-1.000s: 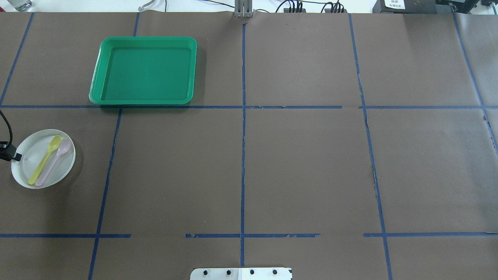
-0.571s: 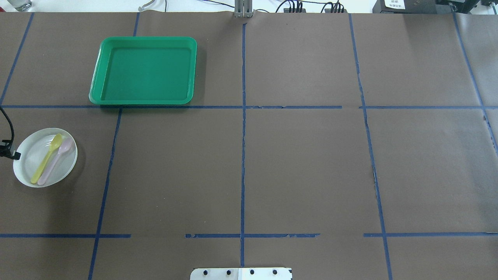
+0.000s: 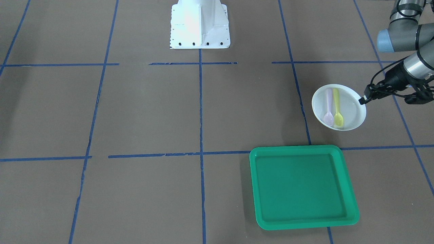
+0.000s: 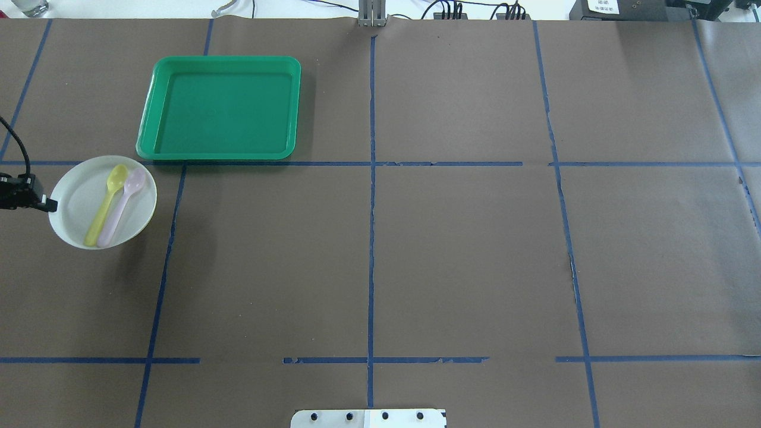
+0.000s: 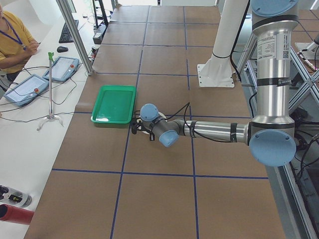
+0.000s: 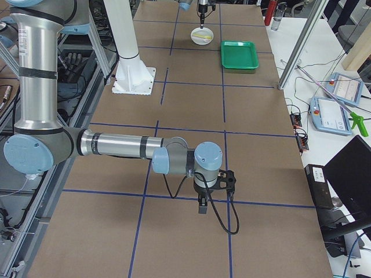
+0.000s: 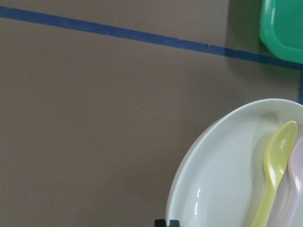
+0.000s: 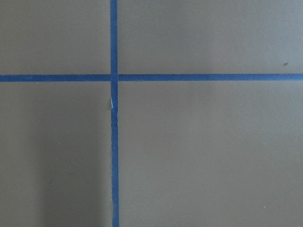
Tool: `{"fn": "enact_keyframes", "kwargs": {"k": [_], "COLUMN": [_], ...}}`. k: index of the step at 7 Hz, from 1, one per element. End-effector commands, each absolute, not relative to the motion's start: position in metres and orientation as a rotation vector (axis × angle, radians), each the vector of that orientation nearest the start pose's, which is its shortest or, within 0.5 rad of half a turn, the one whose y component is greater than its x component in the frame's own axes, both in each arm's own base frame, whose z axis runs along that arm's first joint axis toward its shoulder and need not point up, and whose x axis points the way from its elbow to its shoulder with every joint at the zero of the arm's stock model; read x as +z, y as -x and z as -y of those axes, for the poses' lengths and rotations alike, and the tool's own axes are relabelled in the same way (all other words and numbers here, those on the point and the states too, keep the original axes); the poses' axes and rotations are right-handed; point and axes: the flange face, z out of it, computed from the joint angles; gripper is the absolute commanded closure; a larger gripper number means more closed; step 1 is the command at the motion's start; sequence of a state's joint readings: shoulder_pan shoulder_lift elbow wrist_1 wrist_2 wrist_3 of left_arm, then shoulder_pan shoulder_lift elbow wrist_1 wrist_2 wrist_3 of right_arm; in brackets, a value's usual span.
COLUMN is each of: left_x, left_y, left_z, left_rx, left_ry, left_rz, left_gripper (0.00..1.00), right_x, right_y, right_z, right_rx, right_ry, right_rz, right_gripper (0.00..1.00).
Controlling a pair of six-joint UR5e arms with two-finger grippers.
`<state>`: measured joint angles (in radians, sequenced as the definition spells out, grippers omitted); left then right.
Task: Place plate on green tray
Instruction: 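Lift the plate with the left gripper and carry it over the green tray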
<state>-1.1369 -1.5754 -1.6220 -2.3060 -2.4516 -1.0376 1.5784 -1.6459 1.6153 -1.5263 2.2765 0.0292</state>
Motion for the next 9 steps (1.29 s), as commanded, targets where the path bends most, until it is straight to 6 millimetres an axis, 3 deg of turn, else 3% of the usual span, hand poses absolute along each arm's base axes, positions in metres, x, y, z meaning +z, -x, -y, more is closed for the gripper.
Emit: {"fn": "enact_keyframes", "kwargs": {"k": [1, 2, 3, 4, 5, 7, 9], "left_x": [0.487, 0.475, 0.474, 0.475, 0.472, 0.463, 0.459], "left_y": [-0.182, -0.210, -0.221, -0.229, -0.259, -0.304, -0.333], "left_z": [0.576, 0.640, 0.664, 0.674, 0.702, 0.693, 0.680], "left_rx": [-0.359, -0.429, -0.468, -0.491, -0.503, -0.471, -0.429], "left_ry": [0.051, 0.101, 0.085, 0.069, 0.069, 0.086, 0.099], "left_rz": [-1.154, -1.136, -1.099, -1.064, -1.024, -1.020, -1.026], "left_gripper": [1.00, 1.00, 1.00, 1.00, 1.00, 1.00, 1.00], "right_x": [0.673, 0.673, 0.673, 0.673, 0.673, 0.673, 0.673], "right_y": [-0.072, -0.072, -0.072, -0.072, -0.072, -0.072, -0.072], "right_z": [0.460, 0.460, 0.460, 0.460, 0.460, 0.460, 0.460], "right_rx": [0.030, 0.030, 0.030, 0.030, 0.030, 0.030, 0.030], "right_ry": [-0.006, -0.006, -0.006, -0.006, -0.006, -0.006, -0.006], "right_rz": [0.707, 0.706, 0.706, 0.707, 0.706, 0.707, 0.707], "right_gripper": [0.00, 0.00, 0.00, 0.00, 0.00, 0.00, 0.00]}}
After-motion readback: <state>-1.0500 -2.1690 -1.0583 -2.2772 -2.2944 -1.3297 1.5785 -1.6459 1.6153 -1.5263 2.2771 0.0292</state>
